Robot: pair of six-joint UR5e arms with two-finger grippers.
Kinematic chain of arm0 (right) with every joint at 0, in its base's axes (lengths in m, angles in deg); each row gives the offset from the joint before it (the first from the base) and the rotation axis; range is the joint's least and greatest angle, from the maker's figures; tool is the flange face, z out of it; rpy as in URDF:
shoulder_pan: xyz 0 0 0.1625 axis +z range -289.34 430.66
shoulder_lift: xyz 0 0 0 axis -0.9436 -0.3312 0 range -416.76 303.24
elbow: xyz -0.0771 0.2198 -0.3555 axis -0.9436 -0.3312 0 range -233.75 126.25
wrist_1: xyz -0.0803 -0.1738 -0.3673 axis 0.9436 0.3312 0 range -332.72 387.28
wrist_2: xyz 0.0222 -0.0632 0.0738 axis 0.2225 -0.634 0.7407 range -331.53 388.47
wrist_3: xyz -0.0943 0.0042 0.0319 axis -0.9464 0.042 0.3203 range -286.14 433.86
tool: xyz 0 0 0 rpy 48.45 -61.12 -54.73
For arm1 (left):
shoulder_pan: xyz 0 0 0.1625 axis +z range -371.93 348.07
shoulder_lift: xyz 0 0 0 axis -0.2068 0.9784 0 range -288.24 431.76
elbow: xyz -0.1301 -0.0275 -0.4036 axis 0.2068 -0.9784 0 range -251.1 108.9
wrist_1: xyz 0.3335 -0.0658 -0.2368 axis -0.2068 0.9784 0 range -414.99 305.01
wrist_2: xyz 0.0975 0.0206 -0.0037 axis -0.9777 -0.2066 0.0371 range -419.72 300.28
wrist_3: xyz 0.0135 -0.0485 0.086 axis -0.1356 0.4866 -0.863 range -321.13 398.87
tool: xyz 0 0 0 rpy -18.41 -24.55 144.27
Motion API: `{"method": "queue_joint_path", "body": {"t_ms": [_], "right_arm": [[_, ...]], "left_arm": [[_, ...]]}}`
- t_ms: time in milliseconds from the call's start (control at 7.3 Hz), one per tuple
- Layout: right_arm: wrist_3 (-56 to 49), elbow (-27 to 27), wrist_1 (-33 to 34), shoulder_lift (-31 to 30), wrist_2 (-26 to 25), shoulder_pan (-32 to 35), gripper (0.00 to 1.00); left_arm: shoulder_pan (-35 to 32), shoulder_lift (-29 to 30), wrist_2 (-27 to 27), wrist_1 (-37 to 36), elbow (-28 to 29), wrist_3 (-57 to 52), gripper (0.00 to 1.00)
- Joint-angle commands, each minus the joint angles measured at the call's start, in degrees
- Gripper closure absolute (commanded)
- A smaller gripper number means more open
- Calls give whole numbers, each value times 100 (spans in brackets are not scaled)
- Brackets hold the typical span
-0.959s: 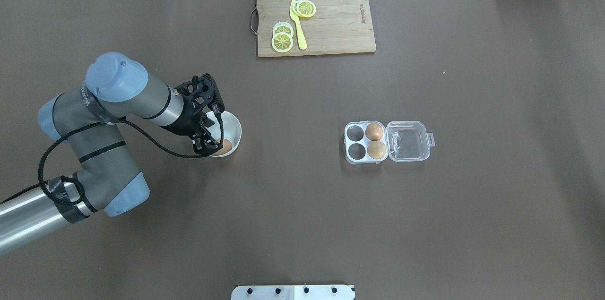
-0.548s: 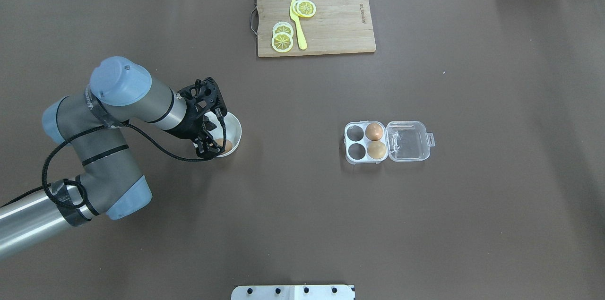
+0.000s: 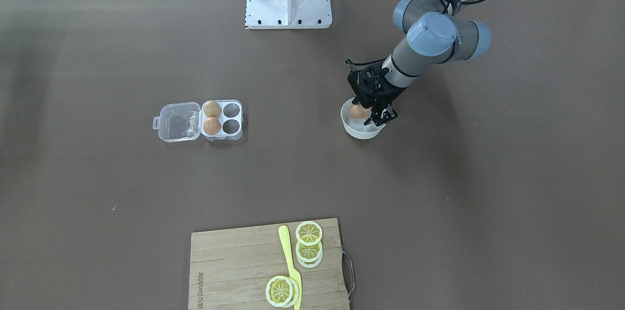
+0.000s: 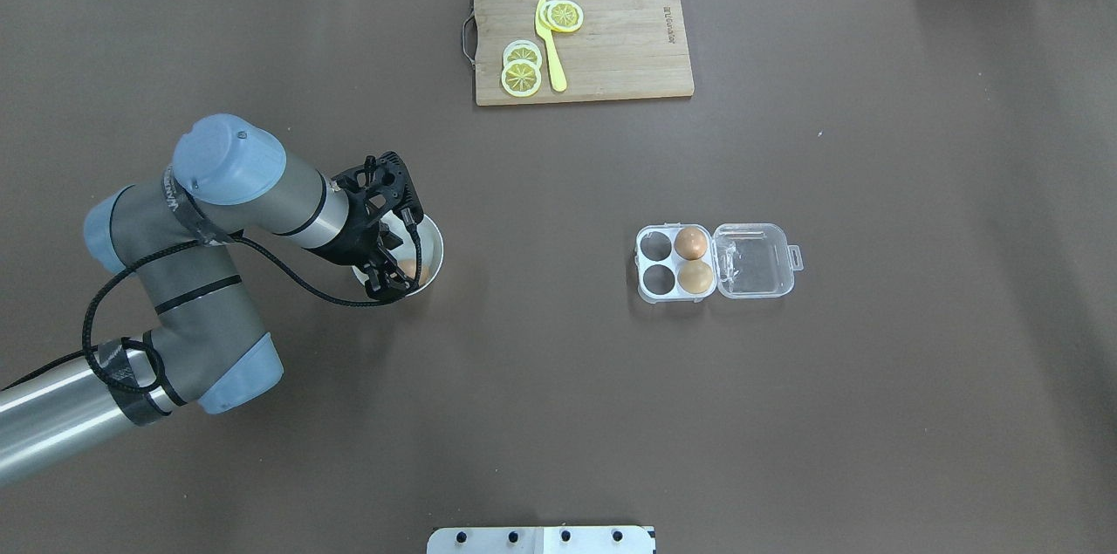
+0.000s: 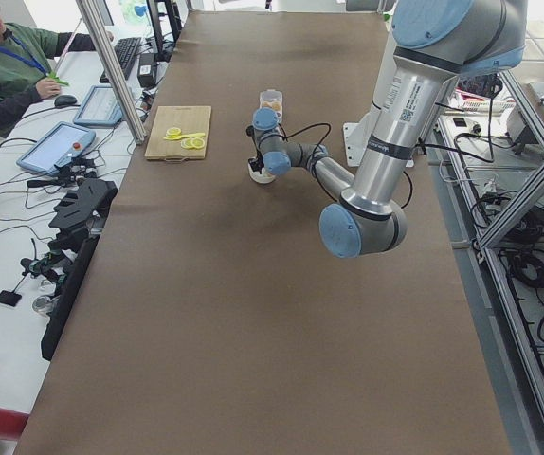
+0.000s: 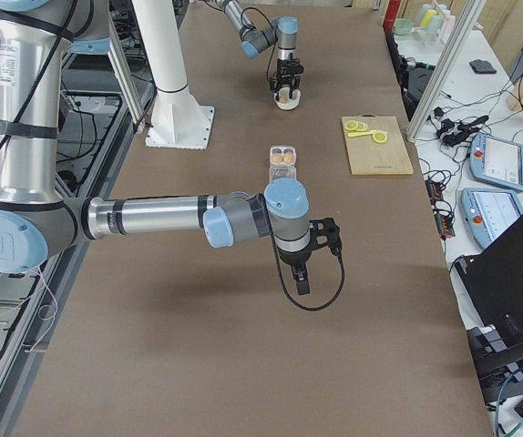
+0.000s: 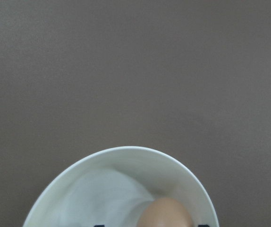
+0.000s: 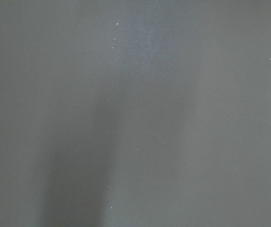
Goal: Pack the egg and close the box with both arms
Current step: 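Lower the left gripper into the bowl and grasp the brown egg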
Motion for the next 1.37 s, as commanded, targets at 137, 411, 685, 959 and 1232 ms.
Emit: {"method": "queue_joint_path", "body": {"t_ms": [137,411,685,959,1232], "right_arm": [[0,2,0,0,0,-6,0],[0,2,0,0,0,-6,0],[0,2,0,0,0,-6,0],[0,2,0,0,0,-15,0],[0,2,0,0,0,-15,0]], "left_arm": [[8,-3,-1,-9,29,-10,36],[-1,23,-1,0,91,-18,36],[-1,32,-1,0,109,-27,37],[-1,41,-1,0,100,-36,72],[-44,41,52,0,-57,-36,100]]}}
